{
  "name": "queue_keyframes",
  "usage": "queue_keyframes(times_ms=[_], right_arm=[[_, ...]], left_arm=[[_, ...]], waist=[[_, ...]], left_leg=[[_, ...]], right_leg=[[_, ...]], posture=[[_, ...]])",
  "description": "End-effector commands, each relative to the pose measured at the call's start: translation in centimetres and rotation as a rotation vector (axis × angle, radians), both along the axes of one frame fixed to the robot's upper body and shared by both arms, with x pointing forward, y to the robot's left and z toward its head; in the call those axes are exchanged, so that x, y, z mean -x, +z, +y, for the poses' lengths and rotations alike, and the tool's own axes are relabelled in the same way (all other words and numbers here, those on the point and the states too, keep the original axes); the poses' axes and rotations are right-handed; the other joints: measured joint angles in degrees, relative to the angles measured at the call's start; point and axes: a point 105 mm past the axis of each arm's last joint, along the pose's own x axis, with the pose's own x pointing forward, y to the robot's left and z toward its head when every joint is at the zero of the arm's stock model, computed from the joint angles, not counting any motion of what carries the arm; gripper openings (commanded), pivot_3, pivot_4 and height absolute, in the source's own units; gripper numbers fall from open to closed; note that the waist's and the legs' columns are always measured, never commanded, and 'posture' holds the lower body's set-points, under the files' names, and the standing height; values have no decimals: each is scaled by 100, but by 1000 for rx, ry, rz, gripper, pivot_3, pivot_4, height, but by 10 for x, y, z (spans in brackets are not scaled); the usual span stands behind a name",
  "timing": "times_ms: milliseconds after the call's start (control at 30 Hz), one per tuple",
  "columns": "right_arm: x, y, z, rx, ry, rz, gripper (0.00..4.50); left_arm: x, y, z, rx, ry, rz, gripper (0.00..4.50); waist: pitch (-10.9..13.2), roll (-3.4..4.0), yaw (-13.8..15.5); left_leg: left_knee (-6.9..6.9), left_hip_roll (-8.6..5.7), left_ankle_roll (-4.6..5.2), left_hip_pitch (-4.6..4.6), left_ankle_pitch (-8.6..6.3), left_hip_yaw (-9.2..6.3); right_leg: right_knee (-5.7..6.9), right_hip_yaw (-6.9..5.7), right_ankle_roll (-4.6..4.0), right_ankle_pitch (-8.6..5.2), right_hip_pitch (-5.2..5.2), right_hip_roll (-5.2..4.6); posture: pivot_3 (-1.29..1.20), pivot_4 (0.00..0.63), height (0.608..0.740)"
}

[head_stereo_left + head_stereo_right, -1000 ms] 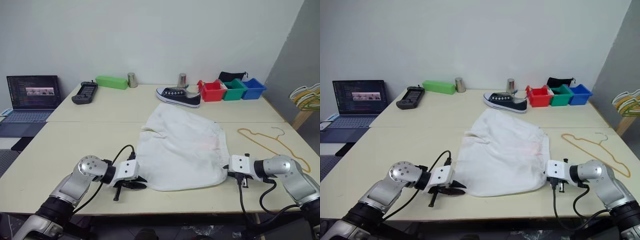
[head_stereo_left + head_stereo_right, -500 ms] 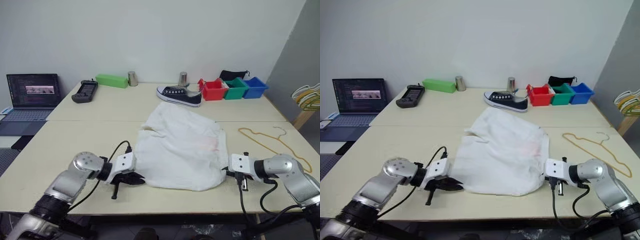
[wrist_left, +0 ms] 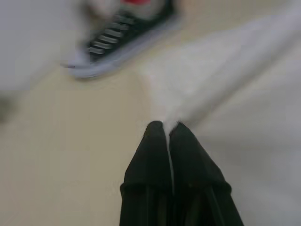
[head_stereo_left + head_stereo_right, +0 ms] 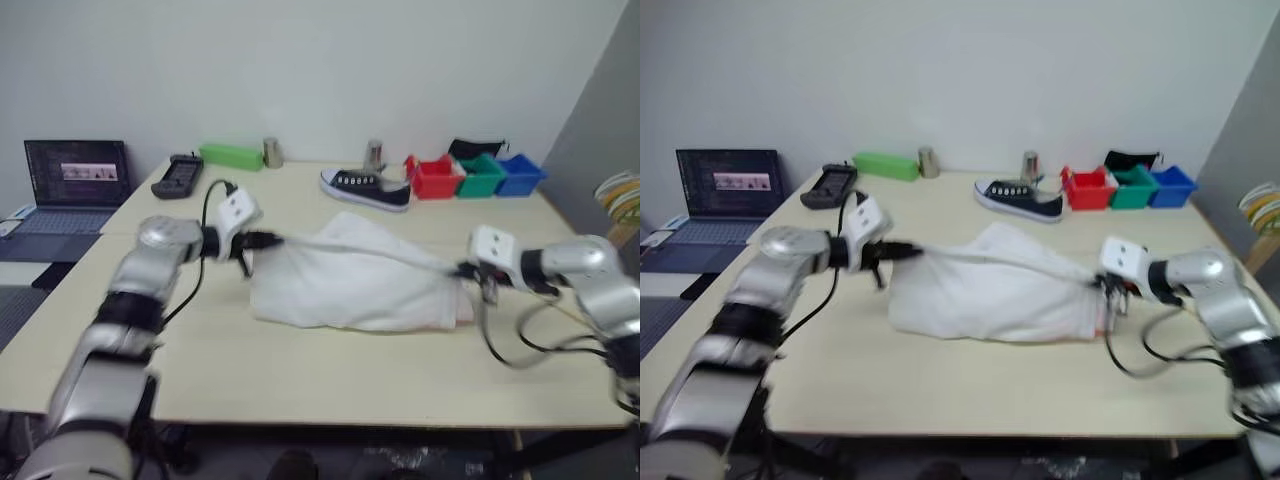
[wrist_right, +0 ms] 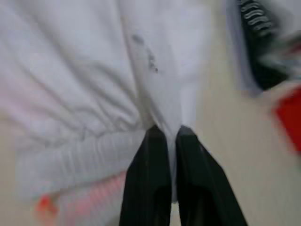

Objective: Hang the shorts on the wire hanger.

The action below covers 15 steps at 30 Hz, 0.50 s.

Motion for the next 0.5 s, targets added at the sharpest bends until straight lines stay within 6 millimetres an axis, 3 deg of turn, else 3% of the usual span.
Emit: queue_keyframes(times_ms=[33,67,100,167,267,300,400,433,467,500], right_arm=[[-24,130,-29,-87,-338,-702,39],[-14,165,-27,-138,-379,-894,39],[-4,181,-18,-155,-346,-1011,39],[6,178,-1,-109,-262,-1099,39],[13,153,11,-109,-184,-1106,39],[12,135,14,-100,-159,-1052,39],[6,46,26,-12,-66,-710,39],[8,7,29,36,-25,-541,39],[15,-22,25,18,-31,-405,39],[23,-47,20,-1,-43,-277,39]], left_arm=[[7,135,67,51,451,-619,0],[19,165,72,75,500,-766,0],[33,187,74,75,513,-896,0],[44,197,72,34,488,-1003,0],[54,184,75,0,452,-1079,0],[49,168,70,-35,405,-1032,0],[23,94,57,-77,249,-694,0],[16,58,49,-106,167,-515,0],[17,7,39,-170,38,-275,0],[31,-43,32,-235,-97,-37,0]], waist=[[-5,1,38],[10,-23,37],[22,-45,43],[6,-65,85],[-82,-72,195],[-114,-58,245],[-143,-32,398],[-139,-26,438],[-138,-25,470],[-123,-6,474]], left_leg=[[-1,0,-14,-36,6,4],[2,1,-23,-54,11,8],[12,-2,-28,-106,10,22],[36,-3,-49,-224,21,57],[-14,-13,-62,-107,27,141],[-37,-15,-54,-62,20,139],[-121,-20,-98,-46,-39,139],[-106,-21,-100,-55,-38,140],[-102,-22,-104,-56,-35,141],[-84,-35,-128,-66,-17,144]], right_leg=[[5,1,0,0,-35,-6],[21,-7,0,0,-65,-13],[74,-25,-1,-1,-167,-24],[102,-38,-2,0,-287,-40],[182,-152,-2,0,-249,-127],[148,-156,-2,0,-192,-131],[36,-159,-2,-1,-151,-132],[-2,-167,-2,-1,-129,-132],[-33,-178,-2,-2,-108,-131],[-55,-205,1,0,-88,-121]], posture=[[356,0,740],[361,0,740],[366,0,740],[372,0,740],[381,0,740],[388,0,740],[397,0,740],[398,0,740],[399,0,740],[407,0,740]])
